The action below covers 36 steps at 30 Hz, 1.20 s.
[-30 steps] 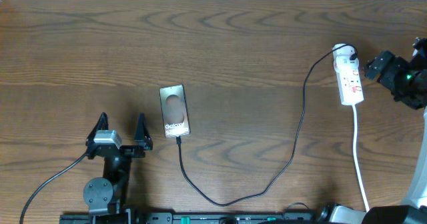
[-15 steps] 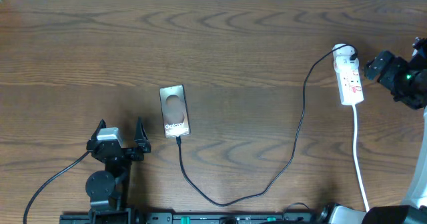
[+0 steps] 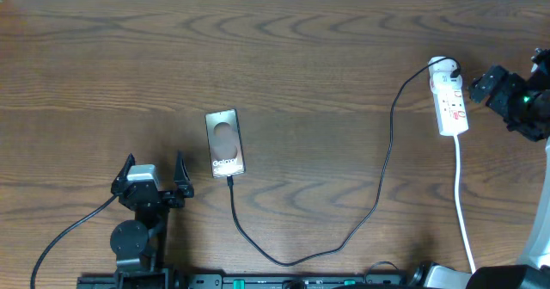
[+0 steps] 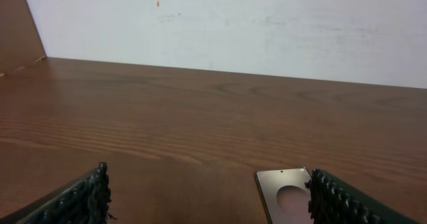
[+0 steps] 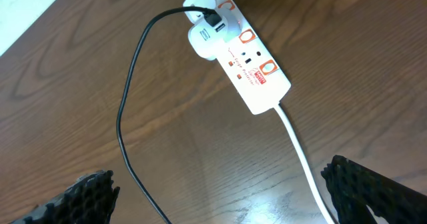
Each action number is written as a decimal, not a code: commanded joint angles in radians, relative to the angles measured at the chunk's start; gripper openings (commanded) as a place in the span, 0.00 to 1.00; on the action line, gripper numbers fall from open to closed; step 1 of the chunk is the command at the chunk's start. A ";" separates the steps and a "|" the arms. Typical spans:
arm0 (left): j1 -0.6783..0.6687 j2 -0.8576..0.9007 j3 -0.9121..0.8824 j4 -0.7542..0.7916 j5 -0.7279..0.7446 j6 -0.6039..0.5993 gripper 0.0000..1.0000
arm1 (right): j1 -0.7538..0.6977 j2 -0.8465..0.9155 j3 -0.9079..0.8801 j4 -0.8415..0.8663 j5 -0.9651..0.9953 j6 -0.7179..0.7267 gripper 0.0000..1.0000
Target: Plug charger to phone and switch on socket
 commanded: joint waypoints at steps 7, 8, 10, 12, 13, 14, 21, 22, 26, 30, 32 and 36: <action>-0.006 -0.007 -0.010 -0.045 0.013 0.018 0.91 | -0.002 -0.001 -0.003 -0.001 -0.004 0.007 0.99; -0.006 -0.007 -0.010 -0.045 0.013 0.018 0.91 | -0.002 -0.001 -0.003 -0.002 -0.004 0.007 0.99; -0.006 -0.007 -0.010 -0.045 0.013 0.018 0.91 | -0.002 -0.001 -0.003 -0.001 -0.004 0.007 0.99; -0.006 -0.007 -0.010 -0.045 0.013 0.018 0.91 | -0.002 -0.001 -0.003 -0.001 -0.004 0.007 0.99; -0.006 -0.007 -0.010 -0.045 0.013 0.018 0.91 | -0.002 -0.001 -0.003 -0.002 -0.004 0.007 0.99; -0.006 -0.007 -0.010 -0.045 0.013 0.018 0.91 | -0.002 -0.001 -0.003 -0.001 -0.004 0.007 0.99; -0.006 -0.007 -0.010 -0.045 0.013 0.018 0.91 | -0.002 -0.001 -0.003 -0.002 -0.004 0.007 0.99; -0.006 -0.007 -0.010 -0.045 0.013 0.018 0.91 | -0.002 -0.001 -0.003 -0.001 -0.004 0.007 0.99; -0.006 -0.007 -0.010 -0.045 0.013 0.018 0.91 | -0.002 -0.003 -0.003 -0.001 -0.004 0.007 0.99; -0.006 -0.007 -0.010 -0.045 0.013 0.018 0.91 | -0.002 -0.019 -0.003 0.007 0.036 -0.001 0.99; -0.006 -0.007 -0.010 -0.045 0.013 0.018 0.91 | -0.002 -0.043 -0.006 0.009 0.065 -0.001 0.99; -0.006 -0.007 -0.010 -0.045 0.013 0.018 0.91 | 0.006 -0.124 -0.055 0.124 0.045 -0.001 0.99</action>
